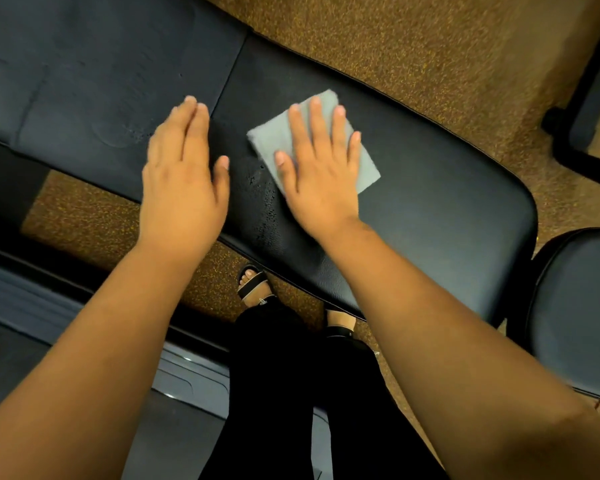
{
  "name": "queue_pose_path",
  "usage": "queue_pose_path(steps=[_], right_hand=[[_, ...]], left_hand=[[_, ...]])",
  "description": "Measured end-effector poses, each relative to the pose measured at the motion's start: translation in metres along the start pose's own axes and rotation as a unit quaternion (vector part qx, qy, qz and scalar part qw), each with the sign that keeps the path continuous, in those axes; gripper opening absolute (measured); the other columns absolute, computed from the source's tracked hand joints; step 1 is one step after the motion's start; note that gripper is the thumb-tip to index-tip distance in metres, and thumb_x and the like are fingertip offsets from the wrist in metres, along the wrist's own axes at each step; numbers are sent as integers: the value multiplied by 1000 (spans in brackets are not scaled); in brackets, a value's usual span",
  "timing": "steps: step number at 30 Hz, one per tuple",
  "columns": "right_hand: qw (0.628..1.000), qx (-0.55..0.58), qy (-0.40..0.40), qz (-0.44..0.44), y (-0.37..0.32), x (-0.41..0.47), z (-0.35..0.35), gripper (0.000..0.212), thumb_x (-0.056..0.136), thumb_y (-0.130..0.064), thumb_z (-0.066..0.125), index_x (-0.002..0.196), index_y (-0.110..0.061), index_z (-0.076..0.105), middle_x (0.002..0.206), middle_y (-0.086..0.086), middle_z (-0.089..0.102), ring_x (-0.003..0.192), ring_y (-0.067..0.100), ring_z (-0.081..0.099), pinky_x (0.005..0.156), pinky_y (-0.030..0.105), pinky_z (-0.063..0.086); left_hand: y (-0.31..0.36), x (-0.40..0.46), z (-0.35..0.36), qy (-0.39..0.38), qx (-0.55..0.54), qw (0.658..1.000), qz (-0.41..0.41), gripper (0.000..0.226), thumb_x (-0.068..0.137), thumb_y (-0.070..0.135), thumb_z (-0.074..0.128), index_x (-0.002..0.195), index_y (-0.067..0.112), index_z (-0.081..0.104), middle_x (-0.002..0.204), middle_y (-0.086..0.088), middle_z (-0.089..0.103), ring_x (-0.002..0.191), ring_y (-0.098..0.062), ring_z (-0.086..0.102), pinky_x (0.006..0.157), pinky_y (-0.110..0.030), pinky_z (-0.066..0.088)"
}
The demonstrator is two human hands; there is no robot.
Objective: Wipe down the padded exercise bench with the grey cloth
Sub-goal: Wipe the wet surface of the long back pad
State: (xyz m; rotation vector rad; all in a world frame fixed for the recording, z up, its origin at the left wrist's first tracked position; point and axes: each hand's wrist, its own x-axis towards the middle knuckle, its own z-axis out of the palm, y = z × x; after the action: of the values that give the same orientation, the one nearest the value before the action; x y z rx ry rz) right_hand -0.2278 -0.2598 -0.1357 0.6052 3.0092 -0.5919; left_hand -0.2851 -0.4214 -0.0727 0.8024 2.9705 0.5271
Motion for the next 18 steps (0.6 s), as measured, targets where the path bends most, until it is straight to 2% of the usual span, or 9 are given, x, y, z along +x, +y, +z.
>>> queue_pose_path(steps=[3,6,12,18], right_hand=[[995,-4,-19,-95,-3,-42,5,59,103,-45,30,156,-21,20,164,6,13,151,34,3,120,55,3],[988,-9,-52,-143,20,-86,6,57,104,-45,28,156,-23,19,164,4,11,151,32,-1,121,53,2],[985,-36,-76,-148,55,-115,8,57,104,-45,28,156,-23,17,164,5,10,151,33,1,120,56,6],[986,-27,-51,-159,-11,-71,10,58,103,-47,29,155,-22,22,163,6,15,151,35,4,120,56,6]], left_hand=[[-13,-13,-9,3,22,1000,-2,49,99,21,49,143,2,40,151,-15,34,141,-33,27,112,-46,27],[-27,-23,-15,-8,29,1000,3,45,99,20,51,140,0,44,147,-17,39,138,-35,31,112,-46,28],[-40,-38,-19,13,39,999,-25,35,97,16,52,130,3,56,132,-17,50,119,-38,41,96,-50,39],[-47,-41,-16,38,17,998,-38,32,98,12,49,128,3,57,125,-17,53,111,-37,43,92,-46,42]])
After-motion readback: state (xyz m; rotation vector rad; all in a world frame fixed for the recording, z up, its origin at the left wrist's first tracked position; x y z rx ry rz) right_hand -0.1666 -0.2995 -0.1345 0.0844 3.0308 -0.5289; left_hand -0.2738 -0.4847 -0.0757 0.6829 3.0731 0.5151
